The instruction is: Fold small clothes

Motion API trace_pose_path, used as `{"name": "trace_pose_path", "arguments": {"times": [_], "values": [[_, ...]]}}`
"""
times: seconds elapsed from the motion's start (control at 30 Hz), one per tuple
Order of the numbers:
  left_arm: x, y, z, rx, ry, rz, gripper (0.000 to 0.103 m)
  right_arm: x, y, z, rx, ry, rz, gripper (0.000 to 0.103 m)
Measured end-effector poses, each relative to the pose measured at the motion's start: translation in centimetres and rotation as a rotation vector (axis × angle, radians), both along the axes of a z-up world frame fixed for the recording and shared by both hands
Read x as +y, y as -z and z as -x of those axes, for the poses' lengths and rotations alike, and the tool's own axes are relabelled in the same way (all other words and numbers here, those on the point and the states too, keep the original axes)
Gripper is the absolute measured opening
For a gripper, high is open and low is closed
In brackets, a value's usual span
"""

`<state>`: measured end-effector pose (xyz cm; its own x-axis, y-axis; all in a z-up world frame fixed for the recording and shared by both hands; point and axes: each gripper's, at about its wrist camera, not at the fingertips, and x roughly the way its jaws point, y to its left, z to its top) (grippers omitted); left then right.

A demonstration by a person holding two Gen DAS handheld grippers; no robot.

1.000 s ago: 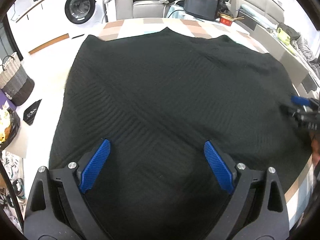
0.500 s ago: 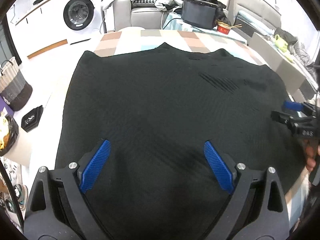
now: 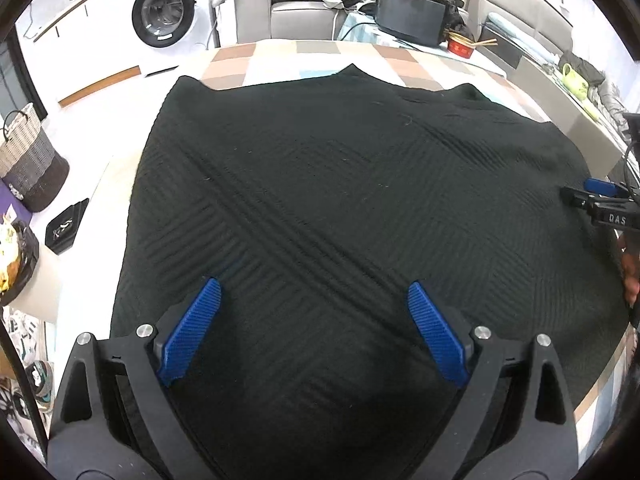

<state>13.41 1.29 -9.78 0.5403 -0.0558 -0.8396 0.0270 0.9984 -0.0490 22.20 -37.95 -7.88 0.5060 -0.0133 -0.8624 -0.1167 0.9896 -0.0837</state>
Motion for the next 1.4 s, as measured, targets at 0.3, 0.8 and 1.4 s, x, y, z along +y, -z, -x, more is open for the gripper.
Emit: {"name": "trace_pose_path", "arguments": {"times": [0.3, 0.8, 1.4], "values": [[0.3, -0.1, 1.2, -0.002, -0.003, -0.001, 0.094, 3.1, -1.6, -0.7, -0.035, -0.053, -0.08, 0.094], [0.1, 0.1, 1.7, -0.015, 0.0, -0.014, 0.094, 1.1, 0.3, -7.9, -0.042, 0.118, -0.067, 0.087], [0.2, 0.0, 1.1, -0.002, -0.01, 0.009, 0.094, 6.3, 0.6, -8.2, -0.05, -0.01, -0.079, 0.09]]}}
